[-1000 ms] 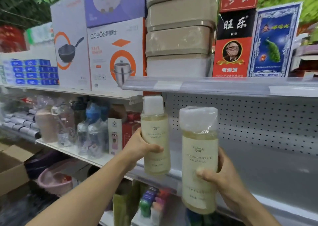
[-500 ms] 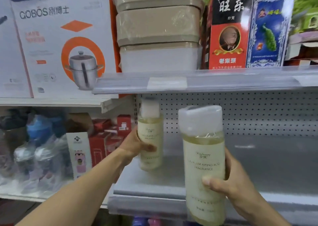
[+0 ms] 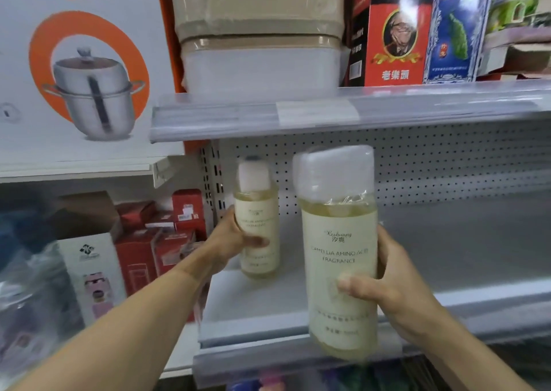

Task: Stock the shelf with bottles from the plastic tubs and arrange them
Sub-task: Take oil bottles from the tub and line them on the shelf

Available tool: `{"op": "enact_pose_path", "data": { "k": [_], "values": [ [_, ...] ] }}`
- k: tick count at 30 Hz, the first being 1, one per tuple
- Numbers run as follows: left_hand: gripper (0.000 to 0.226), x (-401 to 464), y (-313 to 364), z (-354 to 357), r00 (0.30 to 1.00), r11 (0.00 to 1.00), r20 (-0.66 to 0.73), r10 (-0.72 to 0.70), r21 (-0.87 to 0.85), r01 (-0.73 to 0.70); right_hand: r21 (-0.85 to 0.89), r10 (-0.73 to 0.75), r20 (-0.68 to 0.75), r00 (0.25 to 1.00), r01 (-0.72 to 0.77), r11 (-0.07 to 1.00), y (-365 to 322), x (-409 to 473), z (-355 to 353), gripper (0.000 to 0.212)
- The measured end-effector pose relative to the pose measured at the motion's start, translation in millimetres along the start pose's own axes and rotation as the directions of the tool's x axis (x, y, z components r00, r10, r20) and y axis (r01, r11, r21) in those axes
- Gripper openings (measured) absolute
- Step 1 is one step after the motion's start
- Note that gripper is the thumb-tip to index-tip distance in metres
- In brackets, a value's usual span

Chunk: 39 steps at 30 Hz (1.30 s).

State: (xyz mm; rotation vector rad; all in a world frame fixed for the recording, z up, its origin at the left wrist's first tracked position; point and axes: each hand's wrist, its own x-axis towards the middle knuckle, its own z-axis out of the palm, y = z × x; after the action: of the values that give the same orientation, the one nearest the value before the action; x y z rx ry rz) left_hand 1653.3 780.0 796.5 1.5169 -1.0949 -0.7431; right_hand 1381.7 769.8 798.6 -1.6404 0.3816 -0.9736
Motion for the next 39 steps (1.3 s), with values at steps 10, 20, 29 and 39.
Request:
{"op": "enact_pose_path", "data": {
  "k": [10, 20, 29, 39],
  "values": [
    [0.063, 34.1, -4.3, -20.9, 0.998, 0.986, -0.06, -0.03, 0.162, 0.04, 0.005, 0.008, -0.005, 1.0, -0.008, 1.0, 13.0, 37.8, 31.3, 0.081],
    [0.084, 46.3, -12.9, -32.4, 0.996, 0.92, -0.047, 0.07, 0.389, -0.046, 0.038, 0.073, 0.004, 0.997, -0.073, 0.997, 51.5, 91.8, 66.2, 0.085],
    [0.071, -11.1, -34.8, -56.0, 0.985, 0.753, -0.116, 0.132, 0.658, -0.023, 0.087, 0.087, 0.154, 0.984, -0.101, 0.991, 74.6, 108.3, 75.6, 0.078],
    [0.065, -45.7, -32.5, -64.7, 0.973, 0.664, -0.109, 0.205, 0.745, -0.056, -0.541, 0.269, -0.052, 0.962, -0.254, 0.802, 58.3, 91.2, 94.6, 0.077]
  ]
}}
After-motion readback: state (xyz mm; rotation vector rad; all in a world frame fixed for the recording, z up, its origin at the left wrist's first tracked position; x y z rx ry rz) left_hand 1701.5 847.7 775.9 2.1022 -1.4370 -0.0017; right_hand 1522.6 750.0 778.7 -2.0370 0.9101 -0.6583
